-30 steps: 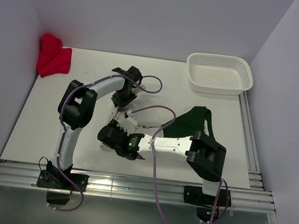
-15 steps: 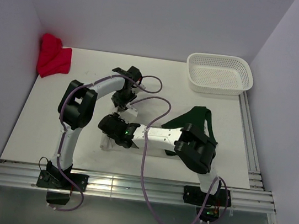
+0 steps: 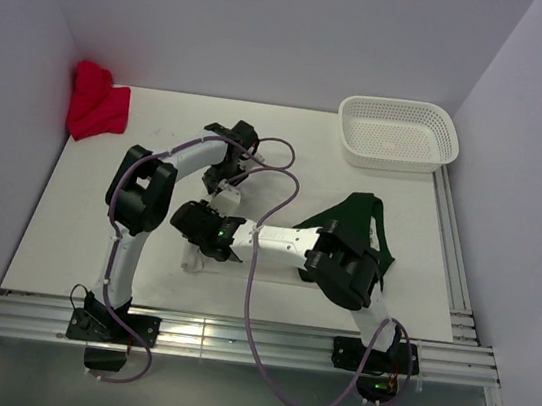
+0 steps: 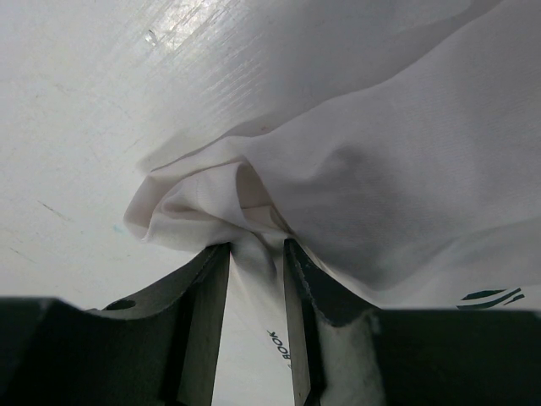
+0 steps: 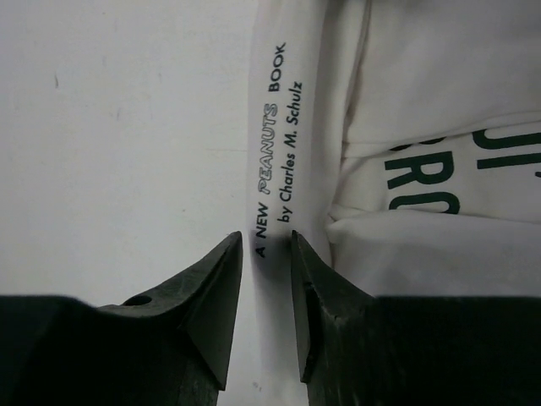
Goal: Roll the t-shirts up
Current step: Roll the tshirt
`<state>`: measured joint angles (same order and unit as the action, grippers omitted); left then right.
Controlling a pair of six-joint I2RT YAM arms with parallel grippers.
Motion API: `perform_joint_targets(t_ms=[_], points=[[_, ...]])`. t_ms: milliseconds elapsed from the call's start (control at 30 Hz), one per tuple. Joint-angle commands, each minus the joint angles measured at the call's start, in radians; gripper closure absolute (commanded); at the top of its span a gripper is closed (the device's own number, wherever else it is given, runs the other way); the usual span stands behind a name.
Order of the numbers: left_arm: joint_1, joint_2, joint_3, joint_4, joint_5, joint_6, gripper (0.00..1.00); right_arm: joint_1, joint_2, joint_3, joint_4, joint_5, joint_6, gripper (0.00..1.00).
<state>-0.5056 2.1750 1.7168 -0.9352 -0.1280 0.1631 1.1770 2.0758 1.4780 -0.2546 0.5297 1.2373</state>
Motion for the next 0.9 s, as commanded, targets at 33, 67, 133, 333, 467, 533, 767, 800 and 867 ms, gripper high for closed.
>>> perform_joint_targets(t_ms=[33, 67, 133, 333, 467, 533, 767, 800, 867], points=[[-0.011, 0.005, 0.010, 0.016, 0.011, -0.004, 0.63, -0.019, 0.012, 0.004, -0.048, 0.027, 0.027, 0.65], [-0.011, 0.003, 0.010, 0.016, 0.011, -0.004, 0.63, -0.019, 0.010, -0.014, -0.046, 0.023, 0.036, 0.67], [-0.011, 0.002, 0.010, 0.016, 0.011, -0.002, 0.63, -0.025, 0.001, -0.037, -0.026, 0.019, 0.037, 0.73], [-0.011, -0.007, 0.010, 0.016, 0.014, -0.002, 0.61, -0.030, 0.001, -0.059, -0.015, 0.010, 0.054, 0.88], [-0.011, -0.035, 0.021, 0.019, 0.025, 0.009, 0.54, -0.031, 0.006, -0.074, 0.000, -0.005, 0.062, 0.94], [-0.008, -0.043, 0.033, 0.016, 0.036, 0.013, 0.48, -0.033, 0.007, -0.081, 0.006, -0.008, 0.065, 0.96], [0.009, -0.066, 0.125, -0.025, 0.083, 0.032, 0.32, -0.037, 0.009, -0.100, 0.023, -0.028, 0.085, 1.00], [0.016, -0.067, 0.148, -0.036, 0.103, 0.038, 0.30, -0.037, 0.009, -0.105, 0.025, -0.031, 0.085, 1.00], [0.030, -0.076, 0.171, -0.051, 0.119, 0.042, 0.28, -0.040, 0.009, -0.108, 0.025, -0.036, 0.086, 1.00]])
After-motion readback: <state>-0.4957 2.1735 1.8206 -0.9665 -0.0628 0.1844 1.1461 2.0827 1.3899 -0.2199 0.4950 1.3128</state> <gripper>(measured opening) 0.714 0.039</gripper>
